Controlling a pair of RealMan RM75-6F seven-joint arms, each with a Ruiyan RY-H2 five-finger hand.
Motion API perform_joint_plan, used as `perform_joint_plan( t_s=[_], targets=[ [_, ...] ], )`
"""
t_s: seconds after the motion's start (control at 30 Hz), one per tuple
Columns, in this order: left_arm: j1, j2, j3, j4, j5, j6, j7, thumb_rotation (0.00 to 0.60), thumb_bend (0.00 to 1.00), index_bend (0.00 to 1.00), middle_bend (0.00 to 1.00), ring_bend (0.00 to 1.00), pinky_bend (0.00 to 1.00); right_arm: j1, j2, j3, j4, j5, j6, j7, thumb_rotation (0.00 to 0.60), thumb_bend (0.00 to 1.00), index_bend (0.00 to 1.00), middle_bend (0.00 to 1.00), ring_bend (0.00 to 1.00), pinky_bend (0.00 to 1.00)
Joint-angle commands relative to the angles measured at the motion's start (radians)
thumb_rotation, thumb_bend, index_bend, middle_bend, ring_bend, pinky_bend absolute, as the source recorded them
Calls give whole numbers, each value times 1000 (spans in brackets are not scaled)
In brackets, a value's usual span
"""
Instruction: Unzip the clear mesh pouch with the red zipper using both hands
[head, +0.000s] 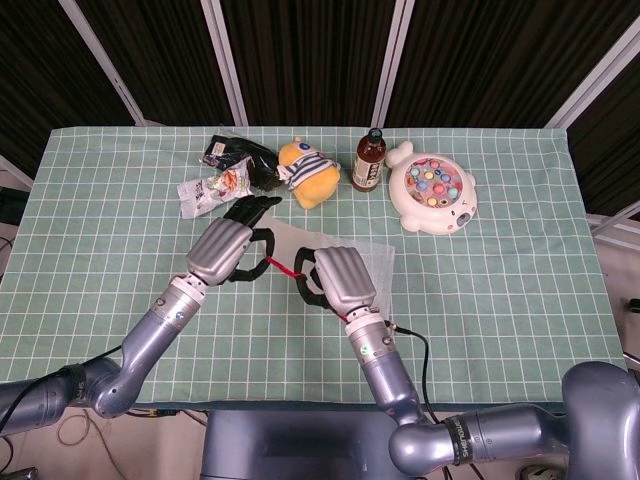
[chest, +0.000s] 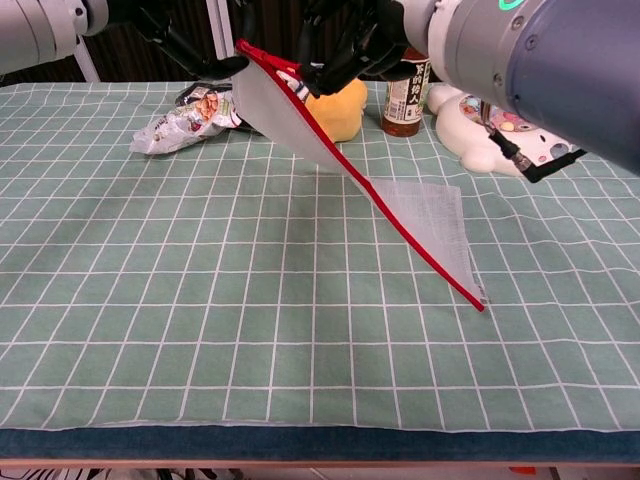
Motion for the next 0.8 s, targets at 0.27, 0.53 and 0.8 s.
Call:
perform_joint_plan(
  t_s=[0.27, 0.53, 0.8],
  targets=[
    [3, -22, -33, -11, -31, 47, 13, 600, 404, 611, 60, 0, 0, -33, 14, -31, -2, -9, 1, 23, 600, 571, 648, 1000, 1000, 953],
    [7, -46, -43, -12, -20, 82, 8, 600, 404, 614, 60, 0, 0, -48, 10, -43, 8, -10, 3, 33, 600, 571, 648, 1000, 1000, 953],
    [15, -38, -67, -21, -10, 111, -14, 600, 404, 614, 60, 0, 0, -71, 25, -56, 35, 0, 4, 34, 600, 572, 648, 1000, 1000, 953]
  ],
)
